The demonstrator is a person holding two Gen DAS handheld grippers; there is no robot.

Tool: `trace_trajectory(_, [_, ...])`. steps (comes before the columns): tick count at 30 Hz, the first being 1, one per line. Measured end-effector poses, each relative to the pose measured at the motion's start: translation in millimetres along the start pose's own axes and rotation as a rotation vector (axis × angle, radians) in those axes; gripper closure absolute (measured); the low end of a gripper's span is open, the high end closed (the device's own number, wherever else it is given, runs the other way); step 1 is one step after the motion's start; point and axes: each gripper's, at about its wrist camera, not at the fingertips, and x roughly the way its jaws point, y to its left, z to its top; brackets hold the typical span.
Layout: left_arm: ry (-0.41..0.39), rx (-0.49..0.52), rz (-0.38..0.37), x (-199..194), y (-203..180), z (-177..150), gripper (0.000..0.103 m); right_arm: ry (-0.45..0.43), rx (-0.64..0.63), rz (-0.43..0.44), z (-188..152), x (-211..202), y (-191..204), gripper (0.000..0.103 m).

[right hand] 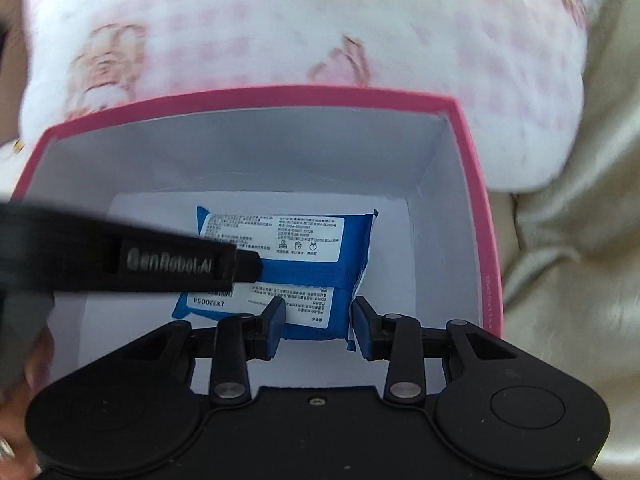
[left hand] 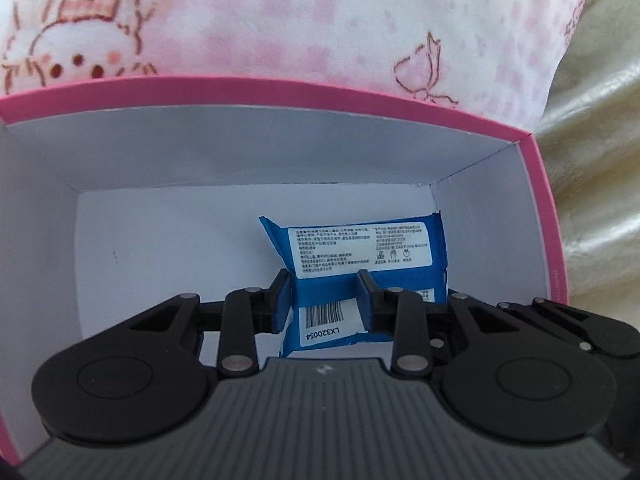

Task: Organize objects
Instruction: 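Lower the blue pack into the pink box and open the left gripper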

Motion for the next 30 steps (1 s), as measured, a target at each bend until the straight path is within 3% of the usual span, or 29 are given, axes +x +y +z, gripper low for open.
trace_trajectory(6, [-0.012, -0.029, -0.011, 10, -4, 8, 0.072, 0.004, -0.081, -0.100, 6, 10, 13, 0.062])
trace_trajectory(10, [-0.009, -0.033, -0.024, 14, -3, 12, 0.071, 0.011, -0.083, -0.107, 10, 13, 14, 0.062])
trace_trajectory(16, [0.010, 0.022, -0.021, 9, -7, 15, 0.058, 0.002, -0.167, -0.167, 1, 19, 25, 0.062])
trace_trajectory(18, [0.004, 0.059, -0.018, -1, -10, 14, 0.049, -0.028, -0.183, -0.153, -6, 12, 26, 0.062])
trace_trajectory(30, [0.074, 0.174, -0.028, -71, -7, -8, 0.048, -0.091, -0.055, 0.039, -37, -56, 25, 0.058])
